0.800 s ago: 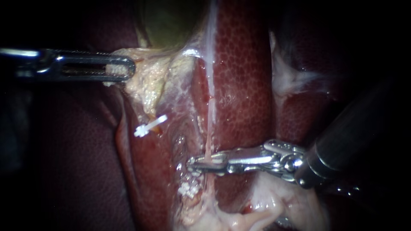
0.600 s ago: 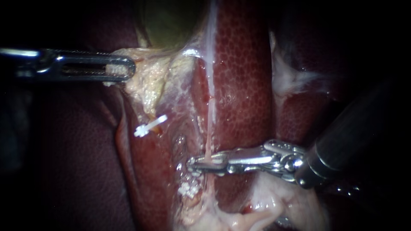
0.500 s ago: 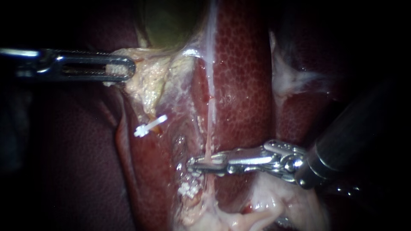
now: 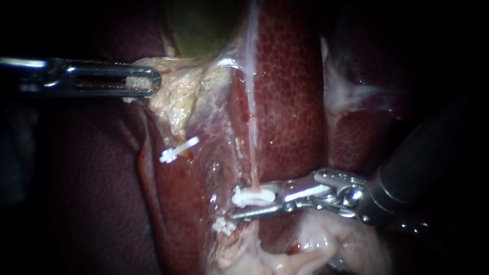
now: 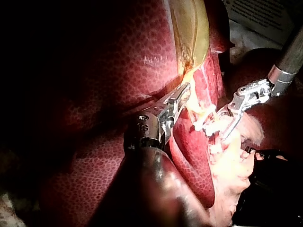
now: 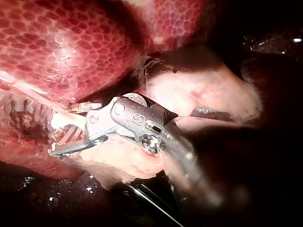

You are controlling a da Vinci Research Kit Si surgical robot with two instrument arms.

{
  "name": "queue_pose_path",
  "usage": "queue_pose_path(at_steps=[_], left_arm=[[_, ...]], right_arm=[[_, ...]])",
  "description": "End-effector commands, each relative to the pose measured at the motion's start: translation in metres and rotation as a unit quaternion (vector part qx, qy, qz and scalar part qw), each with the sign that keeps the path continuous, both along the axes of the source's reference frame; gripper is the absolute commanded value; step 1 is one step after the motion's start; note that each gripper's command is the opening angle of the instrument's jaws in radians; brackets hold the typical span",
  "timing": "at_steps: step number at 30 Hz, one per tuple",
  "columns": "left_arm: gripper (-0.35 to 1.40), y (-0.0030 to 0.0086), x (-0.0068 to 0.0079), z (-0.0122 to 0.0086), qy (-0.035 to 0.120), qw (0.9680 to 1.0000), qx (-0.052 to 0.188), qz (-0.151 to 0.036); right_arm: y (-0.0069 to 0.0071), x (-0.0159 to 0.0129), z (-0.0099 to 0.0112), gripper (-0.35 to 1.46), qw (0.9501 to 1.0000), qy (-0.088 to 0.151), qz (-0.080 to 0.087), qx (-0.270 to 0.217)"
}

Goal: Going back second clip right tube

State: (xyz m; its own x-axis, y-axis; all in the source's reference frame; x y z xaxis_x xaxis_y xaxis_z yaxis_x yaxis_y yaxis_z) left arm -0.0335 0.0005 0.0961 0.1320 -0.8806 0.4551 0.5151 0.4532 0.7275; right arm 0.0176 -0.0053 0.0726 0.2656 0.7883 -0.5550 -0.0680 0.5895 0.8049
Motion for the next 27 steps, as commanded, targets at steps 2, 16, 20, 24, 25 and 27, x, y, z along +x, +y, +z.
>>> queue_pose_path(at_steps=[2, 16, 20, 24, 25, 27], left_arm=[[-0.2, 0.0, 0.0, 0.0, 0.0, 1.0, 0.0, 0.0], [-0.2, -0.0001, 0.0001, 0.0, 0.0, 1.0, 0.0, 0.0], [-0.2, -0.0001, 0.0001, 0.0, 0.0, 1.0, 0.0, 0.0], [-0.2, -0.0002, 0.0002, 0.0, 0.0, 1.0, 0.0, 0.0], [-0.2, -0.0002, 0.0002, 0.0001, 0.0, 1.0, -0.001, 0.0], [-0.2, -0.0002, 0.0002, 0.0001, 0.0, 1.0, -0.001, 0.0]], right_arm=[[0.0003, -0.0004, -0.0002, 0.6, 0.9999, 0.002, -0.004, -0.016], [0.0017, -0.0037, -0.0018, 0.6, 0.9981, 0.013, -0.02, -0.056], [0.0025, -0.0049, -0.003, 0.6, 0.9961, 0.023, -0.033, -0.078], [0.0037, -0.0061, -0.0053, 0.6, 0.9938, 0.031, -0.041, -0.099], [0.004, -0.0064, -0.0059, 0.6, 0.9929, 0.033, -0.044, -0.106], [0.0047, -0.007, -0.0073, 0.6, 0.9916, 0.036, -0.047, -0.115]])
